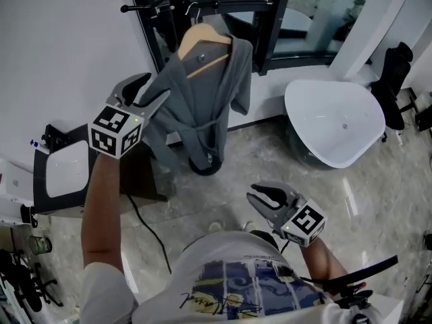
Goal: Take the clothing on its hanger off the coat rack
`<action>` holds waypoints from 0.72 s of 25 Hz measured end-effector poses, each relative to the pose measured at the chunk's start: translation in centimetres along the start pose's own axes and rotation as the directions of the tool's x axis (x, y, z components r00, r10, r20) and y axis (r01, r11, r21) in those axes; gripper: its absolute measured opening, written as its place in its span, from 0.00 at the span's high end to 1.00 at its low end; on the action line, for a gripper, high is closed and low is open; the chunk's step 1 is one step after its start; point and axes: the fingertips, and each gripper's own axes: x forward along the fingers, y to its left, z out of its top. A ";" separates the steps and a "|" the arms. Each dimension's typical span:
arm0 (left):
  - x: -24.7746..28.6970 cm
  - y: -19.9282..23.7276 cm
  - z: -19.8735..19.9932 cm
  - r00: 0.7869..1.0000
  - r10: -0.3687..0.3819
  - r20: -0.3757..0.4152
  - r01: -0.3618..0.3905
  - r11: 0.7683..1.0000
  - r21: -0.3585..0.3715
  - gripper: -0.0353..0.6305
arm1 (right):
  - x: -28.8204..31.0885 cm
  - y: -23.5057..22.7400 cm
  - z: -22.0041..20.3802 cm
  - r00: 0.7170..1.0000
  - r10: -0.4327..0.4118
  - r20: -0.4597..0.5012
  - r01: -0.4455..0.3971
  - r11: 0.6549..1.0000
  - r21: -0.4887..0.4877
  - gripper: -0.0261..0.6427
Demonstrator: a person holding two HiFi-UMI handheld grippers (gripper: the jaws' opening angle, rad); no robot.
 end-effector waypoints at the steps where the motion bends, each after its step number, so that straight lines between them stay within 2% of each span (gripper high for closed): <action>1: 1.2 0.7 -0.3 1.000 -0.019 -0.024 0.019 1.000 -0.005 0.53 | -0.2 -0.5 0.1 1.000 -0.016 -0.003 0.016 1.000 -0.007 0.83; 4: 4.5 1.6 -0.4 0.993 -0.097 -0.071 0.096 0.995 -0.018 0.47 | -0.9 -1.8 0.3 0.998 -0.061 -0.004 0.061 0.998 0.008 0.83; 10: 9.1 2.2 -1.4 0.969 -0.202 -0.140 0.189 0.976 -0.105 0.47 | -2.2 -3.4 0.3 0.993 -0.119 -0.006 0.119 0.992 0.030 0.83; 15: 10.7 2.1 -2.9 0.937 -0.258 -0.234 0.232 0.964 -0.131 0.53 | -2.4 -4.1 -0.1 0.989 -0.147 0.001 0.147 0.988 0.040 0.84; 18: 11.3 1.8 -3.8 0.914 -0.285 -0.288 0.255 0.957 -0.139 0.64 | -2.3 -4.3 -0.2 0.990 -0.142 0.001 0.141 0.989 0.042 0.84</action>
